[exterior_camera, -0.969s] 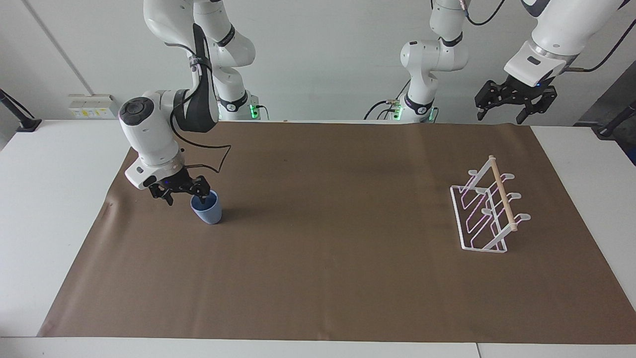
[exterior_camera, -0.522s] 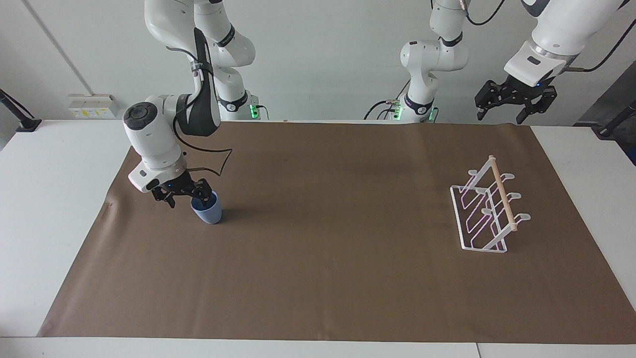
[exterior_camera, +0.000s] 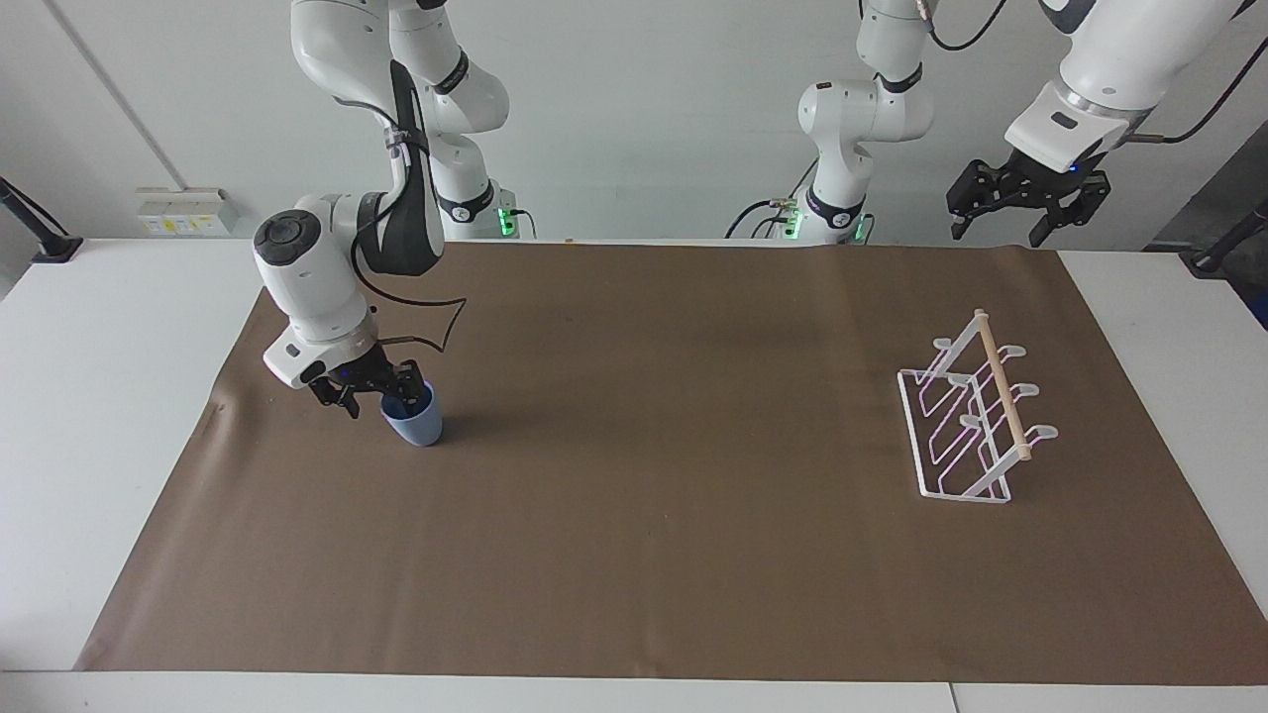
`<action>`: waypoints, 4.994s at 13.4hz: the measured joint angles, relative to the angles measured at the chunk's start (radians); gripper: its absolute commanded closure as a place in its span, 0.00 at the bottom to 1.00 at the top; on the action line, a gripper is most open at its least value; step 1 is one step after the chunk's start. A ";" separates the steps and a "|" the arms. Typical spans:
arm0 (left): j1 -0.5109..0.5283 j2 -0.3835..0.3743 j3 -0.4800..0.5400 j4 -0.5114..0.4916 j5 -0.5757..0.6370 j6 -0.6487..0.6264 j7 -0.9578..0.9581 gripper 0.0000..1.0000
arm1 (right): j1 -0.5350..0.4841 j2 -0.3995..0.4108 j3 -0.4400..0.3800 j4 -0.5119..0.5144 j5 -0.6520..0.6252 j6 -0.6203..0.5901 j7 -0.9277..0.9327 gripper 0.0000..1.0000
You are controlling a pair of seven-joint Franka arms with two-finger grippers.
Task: Hang cup on cup holder
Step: 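Close the right gripper on the blue cup rim, then lift the cup with the right gripper while the left gripper rises, then carry the cup toward the left gripper while the left gripper approaches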
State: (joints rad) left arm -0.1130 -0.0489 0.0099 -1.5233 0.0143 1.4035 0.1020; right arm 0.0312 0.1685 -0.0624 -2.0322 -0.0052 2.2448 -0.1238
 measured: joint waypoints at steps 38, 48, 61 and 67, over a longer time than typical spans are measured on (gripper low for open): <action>-0.011 -0.003 -0.014 0.000 -0.417 -0.025 -0.475 0.00 | 0.030 -0.183 0.039 0.135 1.173 -0.226 -0.105 1.00; -0.007 0.226 -0.011 0.129 -0.875 -0.017 -1.105 0.00 | 0.136 -0.216 0.041 -0.004 1.625 -0.224 -0.110 1.00; -0.017 0.310 -0.039 0.199 -1.062 0.269 -1.596 0.00 | 0.221 -0.207 0.042 -0.064 1.833 -0.221 -0.110 1.00; -0.120 0.279 -0.044 0.134 -1.063 0.331 -1.760 0.00 | 0.229 -0.207 0.041 -0.064 1.838 -0.215 -0.110 1.00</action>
State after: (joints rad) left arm -0.2330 0.2300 -0.0338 -1.3894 -1.0487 1.7340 -1.6576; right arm 0.2604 -0.0382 -0.0210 -2.0962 1.8328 2.0297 -0.2339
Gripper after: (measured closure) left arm 0.000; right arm 0.956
